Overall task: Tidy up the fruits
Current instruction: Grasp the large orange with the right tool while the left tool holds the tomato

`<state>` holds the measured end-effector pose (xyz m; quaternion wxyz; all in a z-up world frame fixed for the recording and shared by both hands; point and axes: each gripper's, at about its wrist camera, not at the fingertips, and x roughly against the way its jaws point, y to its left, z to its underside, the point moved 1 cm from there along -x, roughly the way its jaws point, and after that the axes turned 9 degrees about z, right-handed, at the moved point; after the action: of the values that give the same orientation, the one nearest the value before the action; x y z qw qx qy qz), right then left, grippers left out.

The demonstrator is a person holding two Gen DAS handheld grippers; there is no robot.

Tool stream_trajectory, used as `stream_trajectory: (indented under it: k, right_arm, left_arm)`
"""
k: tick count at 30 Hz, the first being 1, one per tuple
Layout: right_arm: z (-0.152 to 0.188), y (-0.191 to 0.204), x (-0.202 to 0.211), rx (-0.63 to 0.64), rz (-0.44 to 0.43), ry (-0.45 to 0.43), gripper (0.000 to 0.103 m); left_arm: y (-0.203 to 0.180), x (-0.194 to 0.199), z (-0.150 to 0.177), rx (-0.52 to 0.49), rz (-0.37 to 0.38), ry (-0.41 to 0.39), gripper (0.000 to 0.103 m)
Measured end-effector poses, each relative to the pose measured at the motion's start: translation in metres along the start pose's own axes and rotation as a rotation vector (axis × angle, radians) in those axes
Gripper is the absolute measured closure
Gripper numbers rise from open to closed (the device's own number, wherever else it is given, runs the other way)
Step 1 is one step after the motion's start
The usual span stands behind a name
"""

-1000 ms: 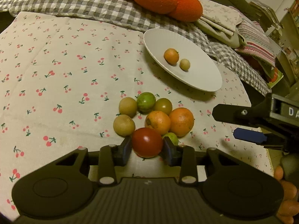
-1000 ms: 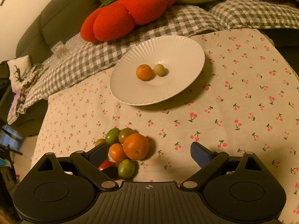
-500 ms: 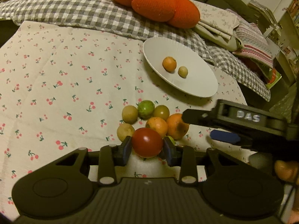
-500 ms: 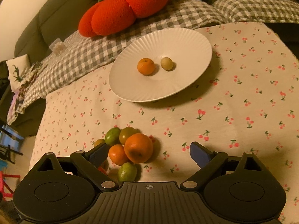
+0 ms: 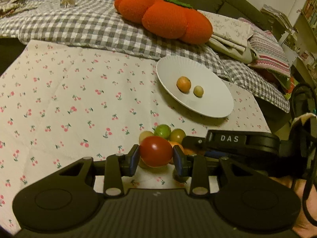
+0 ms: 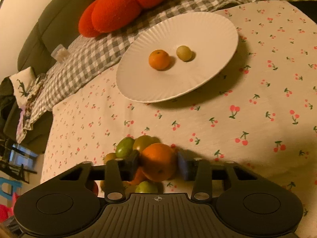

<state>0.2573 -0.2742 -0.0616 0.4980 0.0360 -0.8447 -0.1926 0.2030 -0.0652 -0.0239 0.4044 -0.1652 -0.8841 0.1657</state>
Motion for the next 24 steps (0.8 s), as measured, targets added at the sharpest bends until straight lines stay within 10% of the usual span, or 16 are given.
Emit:
stream_trajectory:
  k: [24]
  right_arm:
    - [-0.010,-0.005,0.036,-0.047,-0.036,-0.035,0.064]
  left_arm:
    - [-0.005,0.002,-0.005,-0.093,-0.047,-0.034,0.069]
